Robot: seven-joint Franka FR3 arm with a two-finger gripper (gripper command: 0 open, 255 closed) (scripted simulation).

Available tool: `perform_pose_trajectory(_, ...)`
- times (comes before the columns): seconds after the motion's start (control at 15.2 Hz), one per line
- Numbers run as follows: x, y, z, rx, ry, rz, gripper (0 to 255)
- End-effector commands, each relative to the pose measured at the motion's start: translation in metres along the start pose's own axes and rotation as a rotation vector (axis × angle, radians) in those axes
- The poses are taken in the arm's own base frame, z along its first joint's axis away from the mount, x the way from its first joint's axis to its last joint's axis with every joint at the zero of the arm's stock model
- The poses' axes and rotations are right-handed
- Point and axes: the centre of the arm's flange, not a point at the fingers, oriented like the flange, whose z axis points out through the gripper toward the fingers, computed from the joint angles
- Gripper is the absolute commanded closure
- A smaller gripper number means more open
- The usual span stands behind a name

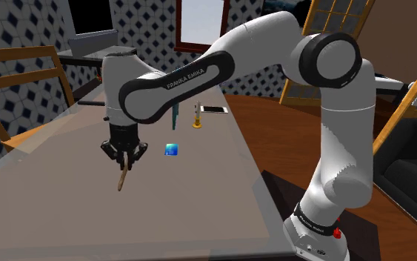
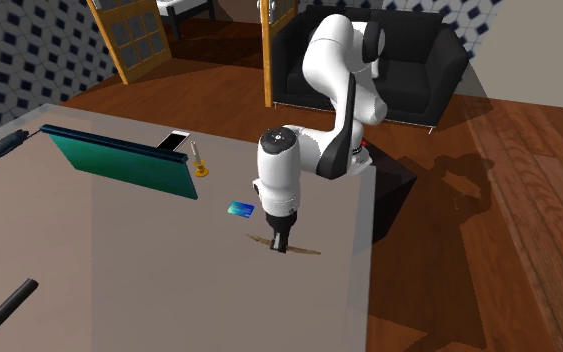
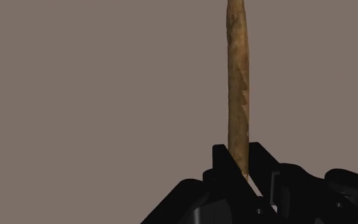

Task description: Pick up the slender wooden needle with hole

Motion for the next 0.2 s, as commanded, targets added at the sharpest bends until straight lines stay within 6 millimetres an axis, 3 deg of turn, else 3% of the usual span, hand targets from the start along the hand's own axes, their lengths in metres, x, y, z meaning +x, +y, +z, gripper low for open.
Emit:
perform_pose_trajectory(0.0, -0.0016, -0.0013, -0.0104, 0.0, 0.0, 0.0, 255)
perform_pose_trajectory(0.13, -0.0017, -0.0014, -0.0112, 0.0, 0.0, 0.0, 255)
